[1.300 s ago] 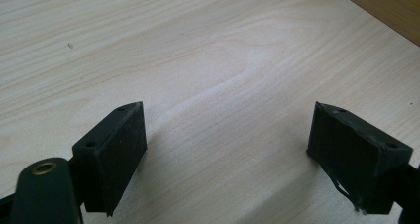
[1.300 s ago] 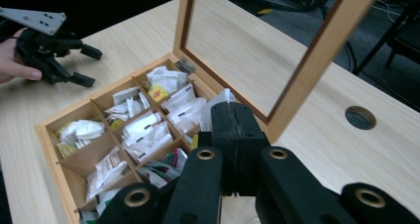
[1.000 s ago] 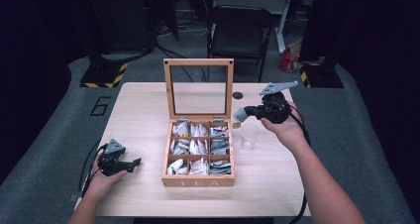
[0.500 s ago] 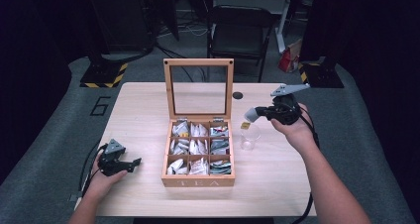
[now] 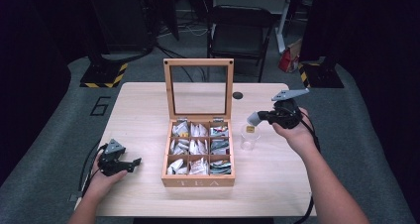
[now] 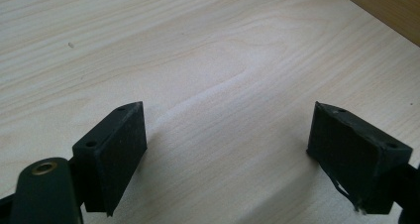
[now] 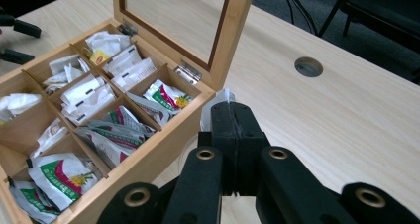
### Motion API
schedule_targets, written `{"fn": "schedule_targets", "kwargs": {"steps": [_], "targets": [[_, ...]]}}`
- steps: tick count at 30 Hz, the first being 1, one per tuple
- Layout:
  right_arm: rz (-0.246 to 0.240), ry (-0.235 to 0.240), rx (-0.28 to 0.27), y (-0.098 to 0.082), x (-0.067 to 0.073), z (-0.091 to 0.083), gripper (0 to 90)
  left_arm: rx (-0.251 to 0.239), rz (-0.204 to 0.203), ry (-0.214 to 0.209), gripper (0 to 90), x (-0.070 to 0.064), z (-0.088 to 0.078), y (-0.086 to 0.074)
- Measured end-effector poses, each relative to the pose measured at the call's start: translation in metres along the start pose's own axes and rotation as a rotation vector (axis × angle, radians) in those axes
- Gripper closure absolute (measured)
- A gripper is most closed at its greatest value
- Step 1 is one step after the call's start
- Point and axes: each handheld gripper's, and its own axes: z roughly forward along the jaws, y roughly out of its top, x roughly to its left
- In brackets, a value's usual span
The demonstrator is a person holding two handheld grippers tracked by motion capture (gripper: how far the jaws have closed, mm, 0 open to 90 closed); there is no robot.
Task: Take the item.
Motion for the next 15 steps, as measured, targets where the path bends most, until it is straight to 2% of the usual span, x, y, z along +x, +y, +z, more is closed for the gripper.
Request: {"fn": "schedule_targets", "kwargs": {"steps": [15], "targets": [[0.028, -0.010, 0.052, -0.026, -0.002, 0.022, 90.0, 0.000, 0.000, 0.000, 14.7, 0.000, 0.000, 0.000]]}}
